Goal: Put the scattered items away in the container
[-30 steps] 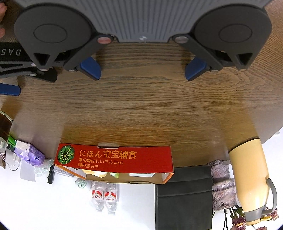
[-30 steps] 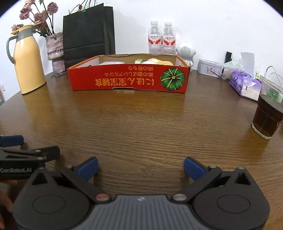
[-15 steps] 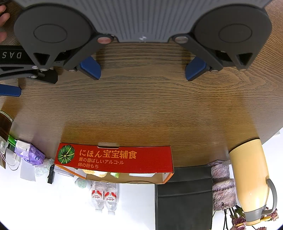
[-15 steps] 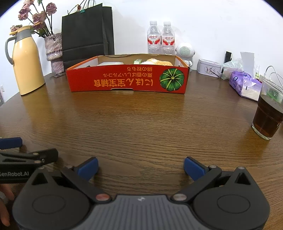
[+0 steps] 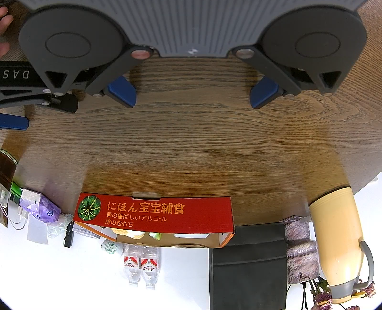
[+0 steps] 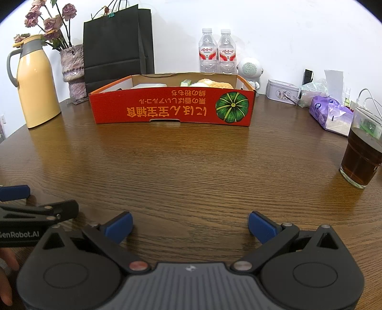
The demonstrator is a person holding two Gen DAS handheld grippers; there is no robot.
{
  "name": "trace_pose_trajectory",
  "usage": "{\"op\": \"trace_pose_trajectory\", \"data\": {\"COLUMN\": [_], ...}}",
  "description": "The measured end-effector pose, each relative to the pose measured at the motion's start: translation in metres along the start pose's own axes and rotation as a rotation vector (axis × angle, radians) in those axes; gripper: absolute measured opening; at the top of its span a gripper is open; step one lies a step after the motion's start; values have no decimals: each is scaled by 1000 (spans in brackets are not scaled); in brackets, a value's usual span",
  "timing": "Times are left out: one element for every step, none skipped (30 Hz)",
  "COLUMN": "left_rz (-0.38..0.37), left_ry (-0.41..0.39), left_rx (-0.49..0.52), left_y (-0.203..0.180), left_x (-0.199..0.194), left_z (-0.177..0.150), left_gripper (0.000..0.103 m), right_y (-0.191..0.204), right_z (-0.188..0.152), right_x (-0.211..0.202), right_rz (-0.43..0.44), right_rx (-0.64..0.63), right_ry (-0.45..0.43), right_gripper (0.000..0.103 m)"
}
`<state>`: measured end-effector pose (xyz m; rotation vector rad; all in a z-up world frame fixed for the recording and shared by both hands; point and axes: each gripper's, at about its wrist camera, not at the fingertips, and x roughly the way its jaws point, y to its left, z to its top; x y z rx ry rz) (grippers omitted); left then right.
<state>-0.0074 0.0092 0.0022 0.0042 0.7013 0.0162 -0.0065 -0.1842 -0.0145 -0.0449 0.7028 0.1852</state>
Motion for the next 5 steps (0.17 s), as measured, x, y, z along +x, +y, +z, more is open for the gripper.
{"op": "trace_pose_trajectory", "data": {"left_rz": [0, 0, 0, -1, -3], "left_ry": [0, 0, 0, 0, 0], "left_rx": [0, 0, 0, 0, 1], "left_y": [0, 0, 0, 0, 0], "left_x": [0, 0, 0, 0, 0], "left_z": [0, 0, 0, 0, 0], "left_gripper": [103, 103, 103, 103, 103], "right_y": [0, 0, 0, 0, 0], "right_z": [0, 0, 0, 0, 0], "right_x": [0, 0, 0, 0, 0], "right_rz": [0, 0, 0, 0, 0], "right_rx": [0, 0, 0, 0, 0], "right_ry": [0, 0, 0, 0, 0], "right_gripper": [103, 103, 103, 103, 103]}}
